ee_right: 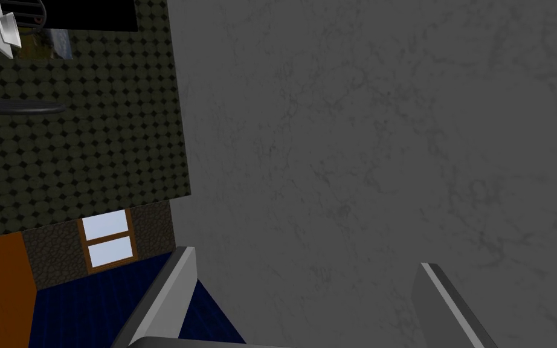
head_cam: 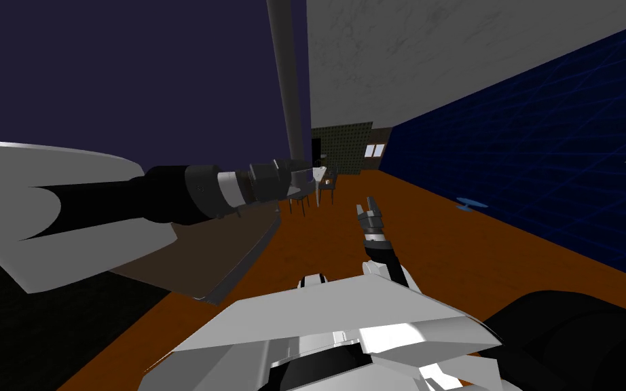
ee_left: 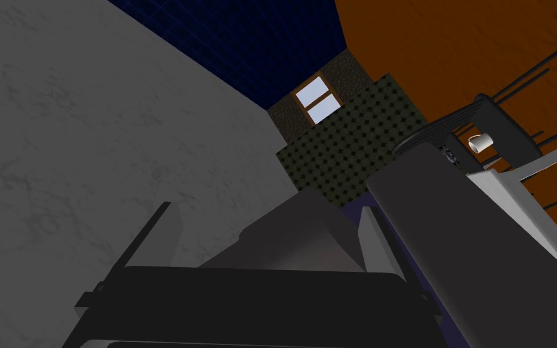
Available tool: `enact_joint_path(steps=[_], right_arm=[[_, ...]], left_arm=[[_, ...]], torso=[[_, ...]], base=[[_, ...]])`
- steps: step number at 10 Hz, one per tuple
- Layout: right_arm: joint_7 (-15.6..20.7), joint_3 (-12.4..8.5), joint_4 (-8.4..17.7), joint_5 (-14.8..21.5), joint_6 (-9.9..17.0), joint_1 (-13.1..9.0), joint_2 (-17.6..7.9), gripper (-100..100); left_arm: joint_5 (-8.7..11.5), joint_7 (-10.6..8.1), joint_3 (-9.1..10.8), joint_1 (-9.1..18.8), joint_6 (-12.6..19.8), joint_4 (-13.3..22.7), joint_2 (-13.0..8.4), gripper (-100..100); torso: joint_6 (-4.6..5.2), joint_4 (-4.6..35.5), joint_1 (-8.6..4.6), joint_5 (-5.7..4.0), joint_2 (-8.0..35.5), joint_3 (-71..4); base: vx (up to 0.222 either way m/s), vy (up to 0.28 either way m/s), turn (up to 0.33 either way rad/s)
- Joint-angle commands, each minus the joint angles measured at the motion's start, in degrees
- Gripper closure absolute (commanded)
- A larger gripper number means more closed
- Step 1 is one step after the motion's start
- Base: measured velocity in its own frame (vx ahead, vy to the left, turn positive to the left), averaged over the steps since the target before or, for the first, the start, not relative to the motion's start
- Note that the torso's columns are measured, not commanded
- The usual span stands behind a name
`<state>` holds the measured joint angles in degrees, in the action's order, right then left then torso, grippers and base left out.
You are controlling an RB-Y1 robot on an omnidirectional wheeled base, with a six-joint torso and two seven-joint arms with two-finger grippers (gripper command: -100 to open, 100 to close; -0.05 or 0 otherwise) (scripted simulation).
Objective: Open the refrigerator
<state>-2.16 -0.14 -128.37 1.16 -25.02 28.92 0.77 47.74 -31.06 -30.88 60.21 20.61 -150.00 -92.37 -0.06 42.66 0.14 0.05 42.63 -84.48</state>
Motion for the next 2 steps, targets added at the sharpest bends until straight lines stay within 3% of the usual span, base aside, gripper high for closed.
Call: enact_joint_path(steps=[1, 2], right_arm=[[0.0, 0.0, 0.0, 0.0, 0.0, 0.0, 0.0, 0], [0.0, 0.0, 0.0, 0.0, 0.0, 0.0, 0.0, 0]], left_arm=[[0.1, -0.04, -0.17, -0.1, 0.0, 0.0, 0.0, 0], [0.1, -0.06, -0.28, -0.2, 0.1, 0.0, 0.0, 0]], torso=[[0.01, -0.1, -0.02, -0.01, -0.2, -0.1], [0.02, -0.2, -0.05, -0.01, -0.3, -0.1]], base=[[0.0, 0.0, 0.0], [0.0, 0.0, 0.0]])
